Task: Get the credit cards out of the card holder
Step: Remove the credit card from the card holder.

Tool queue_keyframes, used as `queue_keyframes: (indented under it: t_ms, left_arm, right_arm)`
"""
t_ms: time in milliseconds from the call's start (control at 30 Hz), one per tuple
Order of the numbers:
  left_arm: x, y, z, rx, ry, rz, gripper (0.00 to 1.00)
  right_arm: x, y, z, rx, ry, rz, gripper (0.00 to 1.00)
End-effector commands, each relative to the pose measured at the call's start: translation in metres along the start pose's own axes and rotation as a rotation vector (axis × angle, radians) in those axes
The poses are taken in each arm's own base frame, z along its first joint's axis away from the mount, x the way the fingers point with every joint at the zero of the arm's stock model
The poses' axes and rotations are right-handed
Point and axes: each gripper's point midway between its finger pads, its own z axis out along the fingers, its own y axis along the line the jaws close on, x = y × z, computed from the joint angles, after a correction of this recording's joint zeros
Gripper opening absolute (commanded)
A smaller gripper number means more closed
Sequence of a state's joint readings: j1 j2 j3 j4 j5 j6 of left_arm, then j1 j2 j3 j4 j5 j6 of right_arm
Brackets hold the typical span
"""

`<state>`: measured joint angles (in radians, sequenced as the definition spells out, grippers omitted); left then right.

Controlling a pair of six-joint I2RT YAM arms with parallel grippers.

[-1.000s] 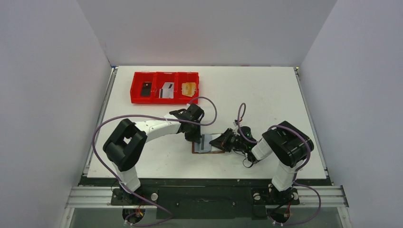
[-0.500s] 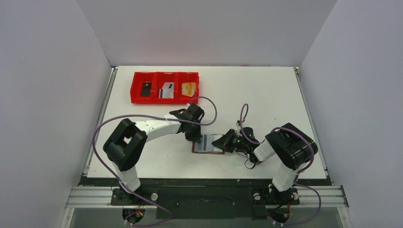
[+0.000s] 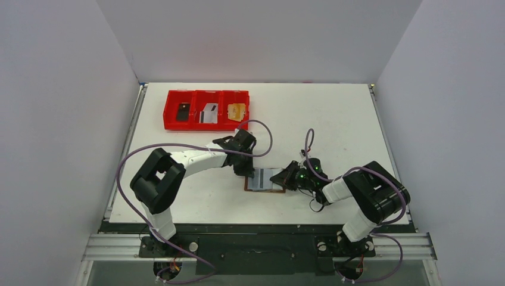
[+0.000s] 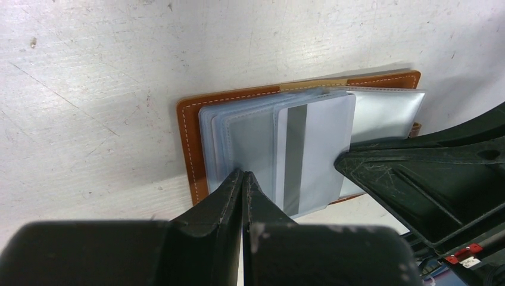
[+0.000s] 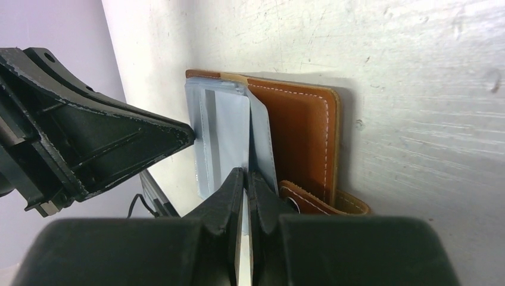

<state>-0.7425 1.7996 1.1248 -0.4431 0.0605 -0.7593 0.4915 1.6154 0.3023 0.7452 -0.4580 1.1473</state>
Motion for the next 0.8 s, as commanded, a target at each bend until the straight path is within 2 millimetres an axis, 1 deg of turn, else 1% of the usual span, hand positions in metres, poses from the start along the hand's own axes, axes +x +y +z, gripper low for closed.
queue_keyframes:
  t_ms: [0, 267, 400, 467, 600, 667, 700, 733, 767]
  left_arm:
    - [0.031, 0.073, 0.015, -0.266, 0.095, 0.010, 0.00]
    - [0.030, 0.071, 0.015, -0.255, 0.093, 0.009, 0.00]
    - [0.024, 0.061, 0.011, -0.213, 0.075, 0.021, 0.00]
    - [0.016, 0.053, 0.004, -0.187, 0.051, 0.028, 0.00]
    - [-0.001, 0.033, -0.018, -0.131, -0.006, 0.053, 0.00]
    - [-0.008, 0.022, -0.029, -0.101, -0.030, 0.067, 0.06]
    - [-0.009, 0.016, -0.035, -0.084, -0.041, 0.075, 0.10]
    - [-0.011, 0.007, -0.041, -0.058, -0.050, 0.083, 0.11]
    - [-0.012, 0.003, -0.043, -0.045, -0.053, 0.087, 0.14]
  right_arm:
    - [-0.010, -0.020, -0.007, 0.069, -0.049, -0.028, 0.00]
    - [-0.011, -0.023, -0.008, 0.080, -0.038, -0.024, 0.00]
    - [-0.011, -0.024, -0.008, 0.086, -0.038, -0.011, 0.00]
    - [-0.010, -0.025, -0.008, 0.095, -0.035, -0.007, 0.00]
    - [-0.007, -0.022, -0.008, 0.115, -0.035, -0.035, 0.00]
    - [-0.005, -0.017, -0.008, 0.117, -0.034, -0.051, 0.00]
    - [-0.004, -0.015, -0.007, 0.115, -0.033, -0.047, 0.00]
    - [-0.002, -0.011, -0.006, 0.102, -0.027, -0.051, 0.00]
    - [0.000, -0.008, -0.005, 0.095, -0.024, -0.042, 0.00]
